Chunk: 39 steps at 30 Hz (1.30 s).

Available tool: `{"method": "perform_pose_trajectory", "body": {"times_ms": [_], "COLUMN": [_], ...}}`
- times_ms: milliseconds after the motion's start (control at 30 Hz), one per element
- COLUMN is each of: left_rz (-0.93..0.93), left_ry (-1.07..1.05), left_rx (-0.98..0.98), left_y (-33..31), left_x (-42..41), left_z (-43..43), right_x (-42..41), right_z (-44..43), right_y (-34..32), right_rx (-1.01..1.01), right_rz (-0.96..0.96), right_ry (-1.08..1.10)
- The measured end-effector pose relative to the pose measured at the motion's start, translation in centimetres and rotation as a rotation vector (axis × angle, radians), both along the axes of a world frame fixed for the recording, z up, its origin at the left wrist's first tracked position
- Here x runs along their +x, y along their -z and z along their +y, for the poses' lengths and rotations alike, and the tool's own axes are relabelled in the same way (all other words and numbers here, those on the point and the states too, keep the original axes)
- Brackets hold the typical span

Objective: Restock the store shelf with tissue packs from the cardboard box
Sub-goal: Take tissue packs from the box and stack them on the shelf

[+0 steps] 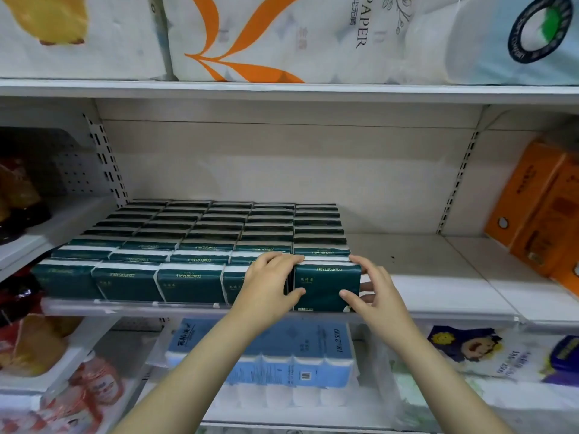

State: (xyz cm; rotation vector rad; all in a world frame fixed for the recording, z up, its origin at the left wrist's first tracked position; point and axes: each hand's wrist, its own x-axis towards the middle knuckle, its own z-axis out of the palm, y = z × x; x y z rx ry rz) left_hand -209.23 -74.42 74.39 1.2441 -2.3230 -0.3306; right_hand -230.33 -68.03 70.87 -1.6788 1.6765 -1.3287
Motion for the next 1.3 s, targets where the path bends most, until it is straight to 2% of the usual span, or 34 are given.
{"method": "perform_pose_trajectory", "body": {"times_ms": [567,733,900,1100,1300], "left_rz": [-0.106,-0.303,-0.409,-0.507,-0.485], "left_ry": [-0.107,-0.105,-0.105,-0.116,-0.090], "left_rx": [-0.168,-0.268,-0.357,-0.301,-0.226], "left_y": [0.6,0.4,1.1,1.1,0.8], "left_x": [-2.0,-2.4,-2.4,-2.1,-1.9], "left_z": [-1.6,-1.3,-1.1,-0.1,0.4], "right_x": [-0.6,-0.4,0.0,0.1,0.3], "right_z": [-3.1,-3.1,-2.7,-2.0,-1.0], "right_y": [0.9,1.6,2.1,2.3,1.5], "right_rx": [0.006,0.004,0.004,0.017,0.049], "right_rz": [0.046,0.091,0.128,0.148,0.027], "right_ry": [0.020,0.045,0.067,0.074,-0.008]}}
